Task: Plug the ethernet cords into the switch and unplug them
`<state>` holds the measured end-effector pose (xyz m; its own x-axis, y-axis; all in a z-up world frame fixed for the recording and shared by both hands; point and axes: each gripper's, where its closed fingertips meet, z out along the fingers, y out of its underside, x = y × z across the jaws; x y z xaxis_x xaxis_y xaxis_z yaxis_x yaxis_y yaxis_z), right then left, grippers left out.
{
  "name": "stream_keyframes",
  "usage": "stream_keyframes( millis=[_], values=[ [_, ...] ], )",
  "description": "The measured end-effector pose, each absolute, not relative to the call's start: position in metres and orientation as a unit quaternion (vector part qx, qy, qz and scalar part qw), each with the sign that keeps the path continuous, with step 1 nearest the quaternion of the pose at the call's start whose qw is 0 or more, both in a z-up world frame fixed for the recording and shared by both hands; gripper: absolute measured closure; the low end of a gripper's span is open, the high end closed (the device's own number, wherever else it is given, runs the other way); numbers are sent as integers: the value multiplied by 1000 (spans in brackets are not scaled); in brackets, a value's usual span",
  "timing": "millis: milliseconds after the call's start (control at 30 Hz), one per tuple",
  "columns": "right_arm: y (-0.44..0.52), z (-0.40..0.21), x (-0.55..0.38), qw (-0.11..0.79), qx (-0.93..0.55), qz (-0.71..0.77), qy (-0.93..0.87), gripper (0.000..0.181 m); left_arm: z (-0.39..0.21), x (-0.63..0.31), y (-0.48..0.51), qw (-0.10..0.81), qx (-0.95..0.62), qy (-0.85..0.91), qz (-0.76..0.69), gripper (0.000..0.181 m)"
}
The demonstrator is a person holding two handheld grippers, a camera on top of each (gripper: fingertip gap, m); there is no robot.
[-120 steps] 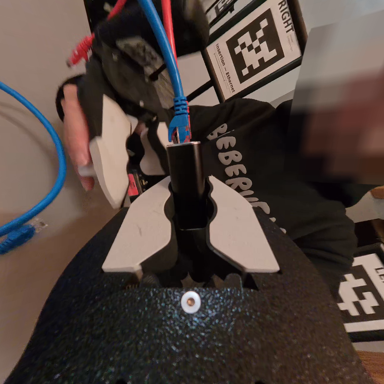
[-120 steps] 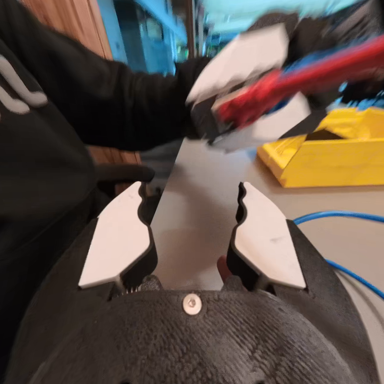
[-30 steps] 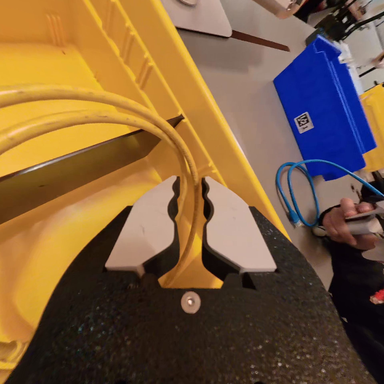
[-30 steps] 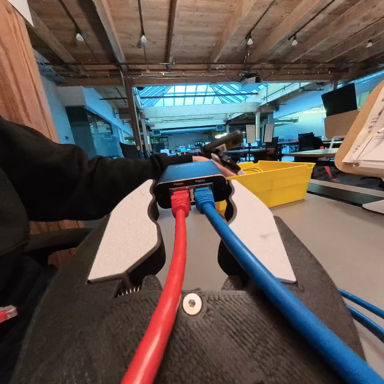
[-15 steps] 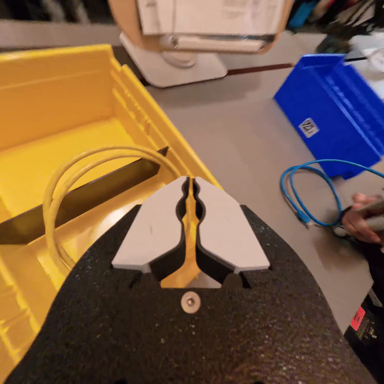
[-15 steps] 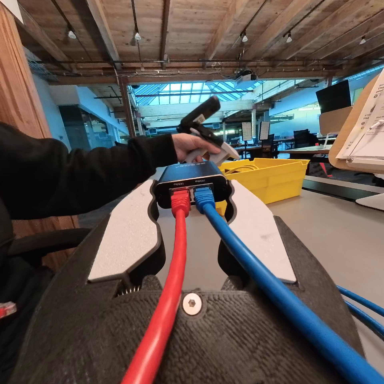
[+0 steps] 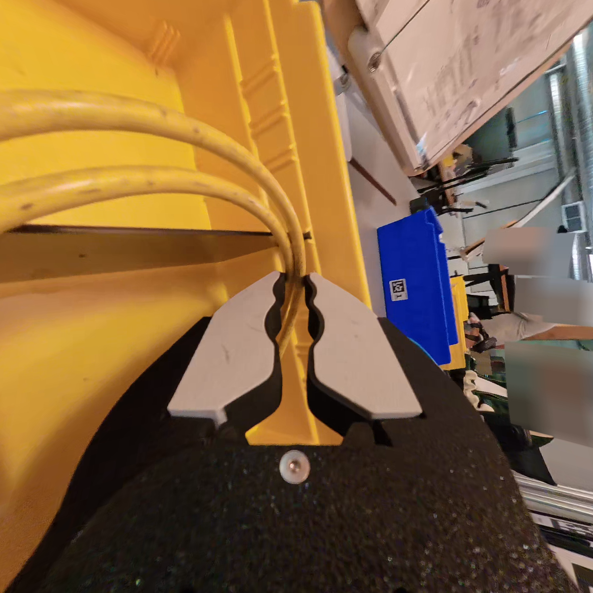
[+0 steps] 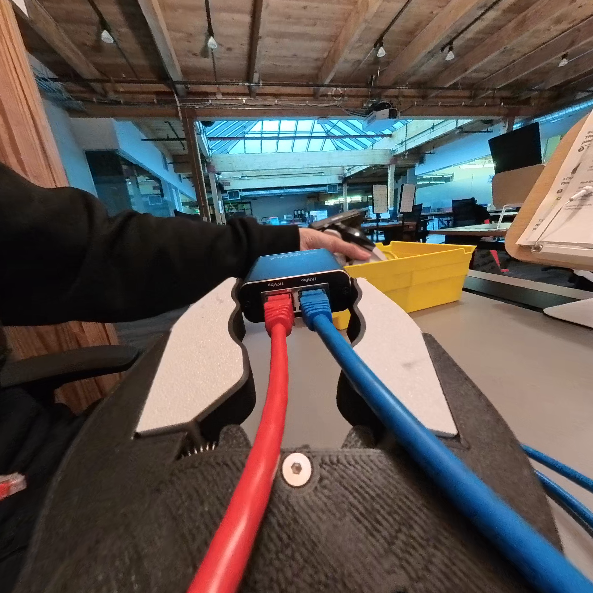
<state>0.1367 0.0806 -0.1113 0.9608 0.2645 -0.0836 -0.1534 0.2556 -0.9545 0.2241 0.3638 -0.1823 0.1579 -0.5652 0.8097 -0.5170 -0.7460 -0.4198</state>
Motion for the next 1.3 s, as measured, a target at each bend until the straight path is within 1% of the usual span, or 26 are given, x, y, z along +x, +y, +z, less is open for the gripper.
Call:
stream_keyframes(
  millis=[67, 200, 433, 500, 567, 633, 733, 867, 933, 1033, 1133, 1300],
  values=[
    [80, -111, 137, 792, -595, 130, -48, 118, -168, 225, 366, 42, -731, 355, -582, 171],
    [79, -111, 138, 792, -595, 126, -45, 118, -138, 215, 365, 100, -695, 379, -603, 171],
    [77, -109, 140, 797, -591, 121, -45, 118, -20, 179, 325, 202, -535, 489, -658, 173],
    [75, -107, 140, 800, -586, 120, -46, 118, 11, 166, 299, 201, -473, 532, -673, 176],
    [73, -104, 143, 806, -579, 115, -43, 118, 23, 155, 269, 187, -434, 586, -658, 176],
    [70, -102, 144, 810, -573, 115, -42, 118, 17, 146, 242, 173, -414, 644, -620, 176],
    [65, -99, 149, 817, -564, 111, -35, 118, -5, 123, 195, 102, -387, 712, -577, 176],
    [57, -94, 154, 827, -551, 110, -27, 118, -42, 75, 140, -42, -315, 772, -551, 176],
    [55, -93, 156, 830, -546, 110, -22, 118, -67, 55, 124, -82, -272, 798, -532, 176],
    [54, -91, 158, 833, -542, 111, -21, 118, -93, 33, 113, -98, -205, 801, -554, 176],
    [54, -92, 157, 832, -544, 111, -22, 118, -106, 16, 116, -122, -180, 787, -578, 176],
    [56, -94, 156, 828, -548, 111, -25, 118, -115, -1, 126, -130, -149, 815, -544, 176]
  ],
)
